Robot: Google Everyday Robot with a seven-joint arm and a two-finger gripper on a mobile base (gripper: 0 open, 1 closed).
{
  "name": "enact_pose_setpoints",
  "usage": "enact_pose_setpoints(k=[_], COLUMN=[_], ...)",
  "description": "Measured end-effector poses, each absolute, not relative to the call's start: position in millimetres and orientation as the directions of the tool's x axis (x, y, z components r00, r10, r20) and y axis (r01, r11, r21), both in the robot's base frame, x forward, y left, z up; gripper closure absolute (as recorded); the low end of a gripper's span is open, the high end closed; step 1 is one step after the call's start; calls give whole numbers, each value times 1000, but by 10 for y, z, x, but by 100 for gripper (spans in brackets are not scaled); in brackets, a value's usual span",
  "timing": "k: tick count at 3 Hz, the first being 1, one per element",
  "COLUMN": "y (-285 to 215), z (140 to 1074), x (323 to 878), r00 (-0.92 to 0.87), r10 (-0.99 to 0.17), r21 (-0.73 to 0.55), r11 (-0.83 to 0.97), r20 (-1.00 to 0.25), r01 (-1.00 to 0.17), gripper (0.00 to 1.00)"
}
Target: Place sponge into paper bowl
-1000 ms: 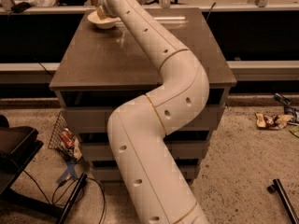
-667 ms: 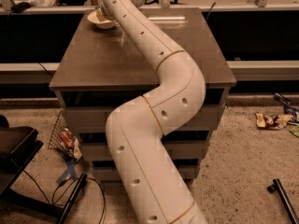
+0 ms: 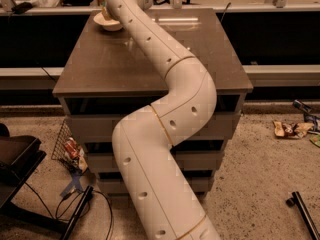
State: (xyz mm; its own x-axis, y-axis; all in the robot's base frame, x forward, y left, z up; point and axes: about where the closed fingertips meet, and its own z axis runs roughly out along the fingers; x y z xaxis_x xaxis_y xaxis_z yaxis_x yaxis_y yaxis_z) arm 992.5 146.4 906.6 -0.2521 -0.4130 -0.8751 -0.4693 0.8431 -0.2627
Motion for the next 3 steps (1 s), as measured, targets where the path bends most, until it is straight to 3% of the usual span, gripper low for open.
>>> enact_pose_setpoints(k=[3], y=[1472], z=[9311], x=[10118], r00=[-135], r10=[-409], r21=[-331], r11=[859], r20=[-903], r01=[-391], gripper=[100])
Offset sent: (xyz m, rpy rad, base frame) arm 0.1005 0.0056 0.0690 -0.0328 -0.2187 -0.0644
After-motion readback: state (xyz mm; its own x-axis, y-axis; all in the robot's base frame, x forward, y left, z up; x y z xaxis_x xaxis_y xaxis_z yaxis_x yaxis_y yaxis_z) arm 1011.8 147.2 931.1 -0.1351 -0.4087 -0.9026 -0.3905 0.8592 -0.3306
